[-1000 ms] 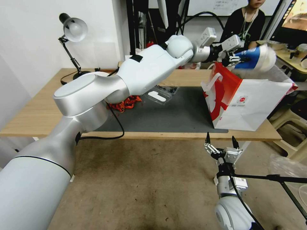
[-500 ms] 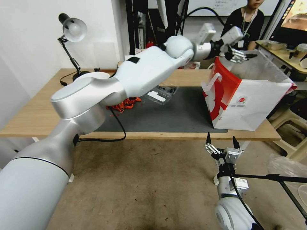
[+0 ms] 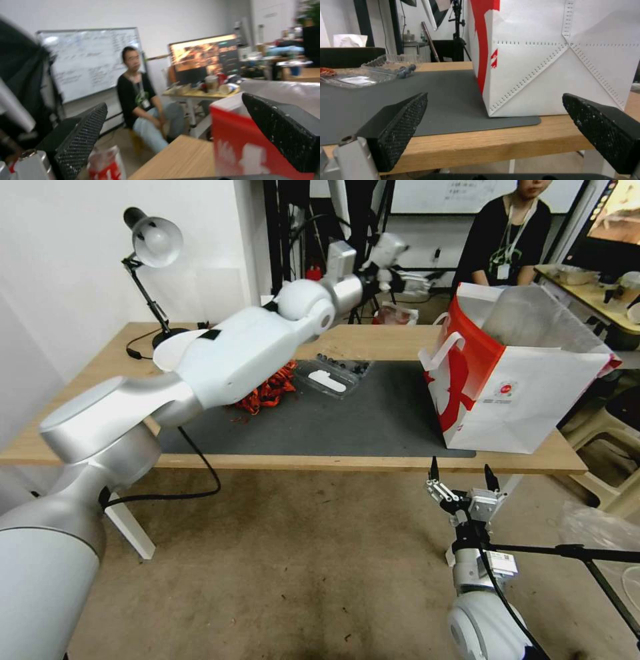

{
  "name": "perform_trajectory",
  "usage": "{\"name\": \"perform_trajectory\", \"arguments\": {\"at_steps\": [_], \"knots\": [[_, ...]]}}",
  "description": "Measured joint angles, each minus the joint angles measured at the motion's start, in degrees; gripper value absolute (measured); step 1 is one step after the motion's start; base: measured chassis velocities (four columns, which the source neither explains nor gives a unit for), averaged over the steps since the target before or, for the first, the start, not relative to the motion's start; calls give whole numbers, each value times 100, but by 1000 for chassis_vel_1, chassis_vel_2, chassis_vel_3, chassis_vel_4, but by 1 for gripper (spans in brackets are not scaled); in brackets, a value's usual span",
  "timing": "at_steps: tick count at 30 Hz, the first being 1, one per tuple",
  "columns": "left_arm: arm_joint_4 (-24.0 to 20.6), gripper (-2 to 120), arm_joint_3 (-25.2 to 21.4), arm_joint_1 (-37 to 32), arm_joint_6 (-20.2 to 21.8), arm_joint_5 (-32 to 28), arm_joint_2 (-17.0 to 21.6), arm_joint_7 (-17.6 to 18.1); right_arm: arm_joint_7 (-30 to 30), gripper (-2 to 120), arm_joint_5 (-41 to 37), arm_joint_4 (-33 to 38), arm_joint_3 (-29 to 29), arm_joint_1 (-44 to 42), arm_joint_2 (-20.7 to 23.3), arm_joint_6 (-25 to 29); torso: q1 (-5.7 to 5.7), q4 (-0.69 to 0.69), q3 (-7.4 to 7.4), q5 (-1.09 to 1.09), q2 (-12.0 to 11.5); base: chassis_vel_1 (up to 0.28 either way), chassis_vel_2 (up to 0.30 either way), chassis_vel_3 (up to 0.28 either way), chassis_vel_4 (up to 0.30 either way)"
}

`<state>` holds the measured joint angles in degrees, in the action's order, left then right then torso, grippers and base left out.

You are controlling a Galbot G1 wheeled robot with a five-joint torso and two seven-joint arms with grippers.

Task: Pick up the trash from the table and place it into the takeout bag.

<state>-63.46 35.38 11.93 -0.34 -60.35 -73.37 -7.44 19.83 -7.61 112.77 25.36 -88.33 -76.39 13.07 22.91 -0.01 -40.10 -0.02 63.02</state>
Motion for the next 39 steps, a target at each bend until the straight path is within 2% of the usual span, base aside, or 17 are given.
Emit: {"name": "perform_trajectory", "arguments": {"at_steps": [9,11,17,18,20,23,26,27,30,36,39], "knots": [[-719,100,-343,-606,153,-22,590,545,2,100,-1,-25,-5,8,-2,-8,0,0,0,1,0,0,0,0,0],[-997,100,-494,-860,203,-13,874,662,2,100,8,-25,-20,13,-17,-13,0,0,0,0,0,0,0,0,0],[-1535,100,-879,-1414,236,6,1578,769,2,100,46,-25,-43,25,-63,-31,0,2,0,0,0,0,0,0,0],[-1535,100,-879,-1414,236,6,1578,769,2,100,46,-25,-43,25,-63,-31,0,2,0,0,0,0,0,0,0],[-1733,100,-1044,-1652,227,29,1871,769,1,100,69,-27,-76,35,-81,-32,0,0,0,0,0,0,0,0,0],[-1881,100,-1207,-1864,214,46,2054,770,0,100,84,-30,-95,40,-90,-32,0,2,0,0,0,0,0,0,0],[-2172,100,-1724,-2362,177,111,2306,770,-4,100,96,-25,-110,43,-90,-40,0,-1,0,2,1,0,0,0,0],[-2172,100,-1724,-2362,177,111,2306,770,-4,100,96,-25,-110,43,-90,-40,0,-1,0,2,1,0,0,0,0],[-2400,100,-2254,-2880,147,256,2436,769,-9,100,110,-18,-119,41,-83,-53,0,0,0,1,1,0,0,0,0],[-2702,100,-2749,-3523,147,403,2552,791,-13,100,123,-15,-129,38,-76,-63,0,0,0,1,1,0,0,0,0],[-3125,100,-3396,-4345,168,671,2780,833,-20,100,126,-12,-167,53,-57,-77,0,0,0,1,1,0,0,0,0]]}}
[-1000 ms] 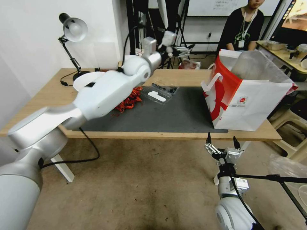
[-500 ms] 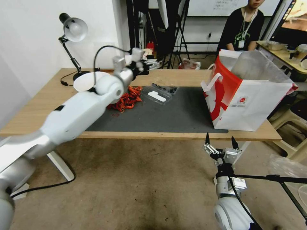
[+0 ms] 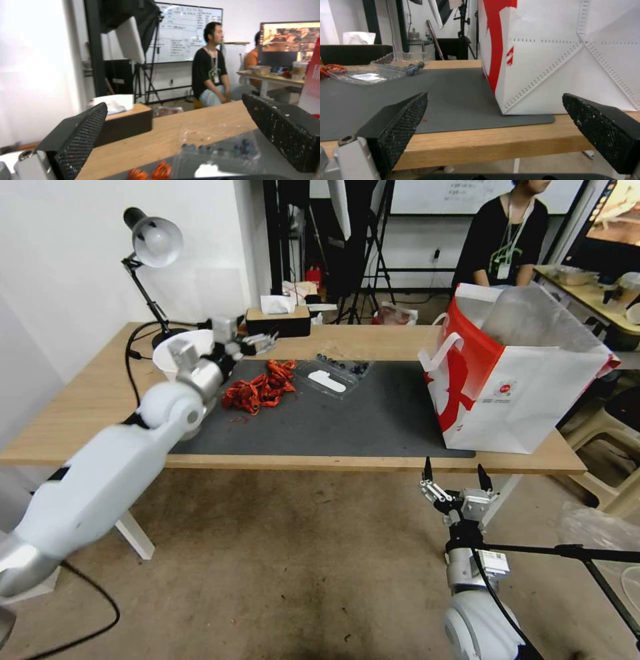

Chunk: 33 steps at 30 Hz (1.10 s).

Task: Pick up the trash from the table and place it into the takeout bag.

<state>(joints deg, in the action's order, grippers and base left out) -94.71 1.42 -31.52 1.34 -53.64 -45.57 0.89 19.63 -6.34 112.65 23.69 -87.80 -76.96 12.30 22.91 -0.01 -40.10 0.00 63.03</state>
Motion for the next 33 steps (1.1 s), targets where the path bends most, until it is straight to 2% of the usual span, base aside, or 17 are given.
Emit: {"name": "perform_trajectory", "arguments": {"at_steps": [5,7,10,15,16,23,33], "knots": [[-300,100,-459,-598,-6,161,165,57,-5,100,8,0,-30,15,9,-12,0,2,0,0,0,0,0,0,0],[-513,100,-800,-1075,-65,324,215,139,-7,100,29,-2,-39,15,2,-15,0,0,0,0,0,0,0,0,0],[-657,100,-998,-1394,-116,425,242,217,-7,100,42,-2,-40,11,-3,-16,0,0,0,0,0,0,0,0,0],[-966,100,-1721,-2309,-220,662,217,261,-8,100,57,16,-44,-4,-2,-17,0,2,0,0,0,0,0,0,0],[-1052,100,-1889,-2532,-244,721,178,260,-8,100,61,18,-45,-11,1,-17,0,2,1,0,0,0,0,0,0],[-1217,100,-2206,-3122,-357,1023,-81,257,-8,100,92,78,-16,-70,-13,-18,0,-3,0,1,0,0,0,0,0],[-1514,100,-2826,-4258,-615,1702,-625,193,-19,100,123,93,-44,-65,-13,-36,0,1,0,1,0,0,0,0,0]]}}
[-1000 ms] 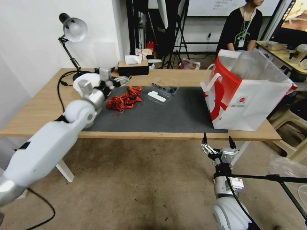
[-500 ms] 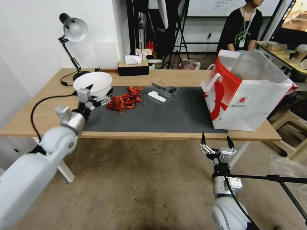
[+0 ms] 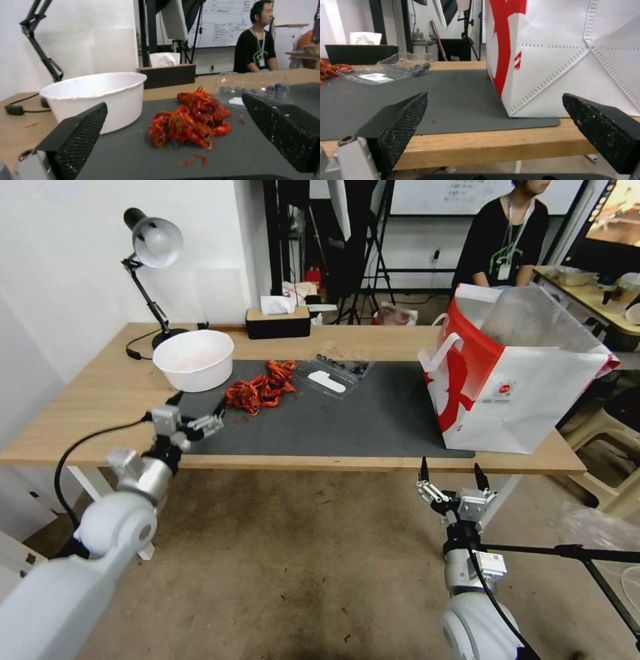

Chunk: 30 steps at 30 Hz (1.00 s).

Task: Pick up the trash from the table and place it into the takeout bag.

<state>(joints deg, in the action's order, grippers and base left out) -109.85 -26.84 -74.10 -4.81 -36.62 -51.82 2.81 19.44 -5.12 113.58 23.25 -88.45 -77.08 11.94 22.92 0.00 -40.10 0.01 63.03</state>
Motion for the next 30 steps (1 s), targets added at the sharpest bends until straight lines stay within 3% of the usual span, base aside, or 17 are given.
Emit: {"name": "perform_trajectory", "arguments": {"at_steps": [13,30], "knots": [[-110,100,-671,-991,-529,363,-582,-232,-30,100,-9,9,-26,65,88,-46,-1,1,0,-1,-1,0,0,0,0],[111,100,-632,-1335,-981,544,-937,-452,-48,100,53,53,47,4,101,-61,-1,-1,0,-2,-1,0,0,0,0]]}}
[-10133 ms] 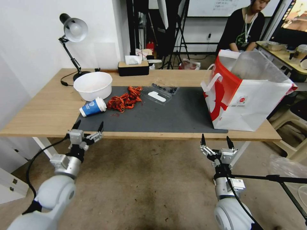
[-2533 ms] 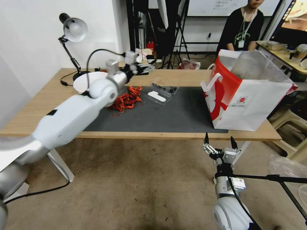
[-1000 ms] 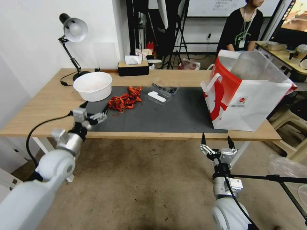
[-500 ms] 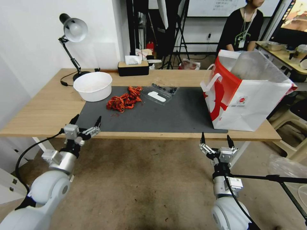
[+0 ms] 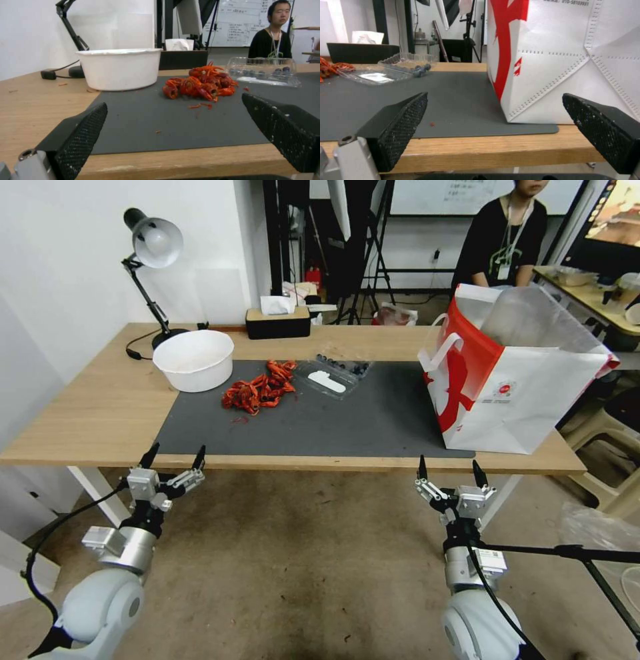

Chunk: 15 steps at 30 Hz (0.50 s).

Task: Pick up the trash from the table and place it into the takeout bag.

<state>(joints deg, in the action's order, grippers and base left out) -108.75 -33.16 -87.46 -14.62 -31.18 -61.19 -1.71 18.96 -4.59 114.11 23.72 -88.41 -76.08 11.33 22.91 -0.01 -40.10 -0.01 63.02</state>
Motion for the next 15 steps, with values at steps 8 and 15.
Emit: {"name": "perform_trajectory", "arguments": {"at_steps": [8,15], "knots": [[17,100,53,54,-21,90,-43,-8,-122,100,-1,-70,15,11,38,84,0,2,0,2,0,0,0,0,0],[35,100,74,83,-19,132,-41,-14,-150,100,-14,-107,13,22,43,122,0,1,0,1,0,0,0,0,0]]}}
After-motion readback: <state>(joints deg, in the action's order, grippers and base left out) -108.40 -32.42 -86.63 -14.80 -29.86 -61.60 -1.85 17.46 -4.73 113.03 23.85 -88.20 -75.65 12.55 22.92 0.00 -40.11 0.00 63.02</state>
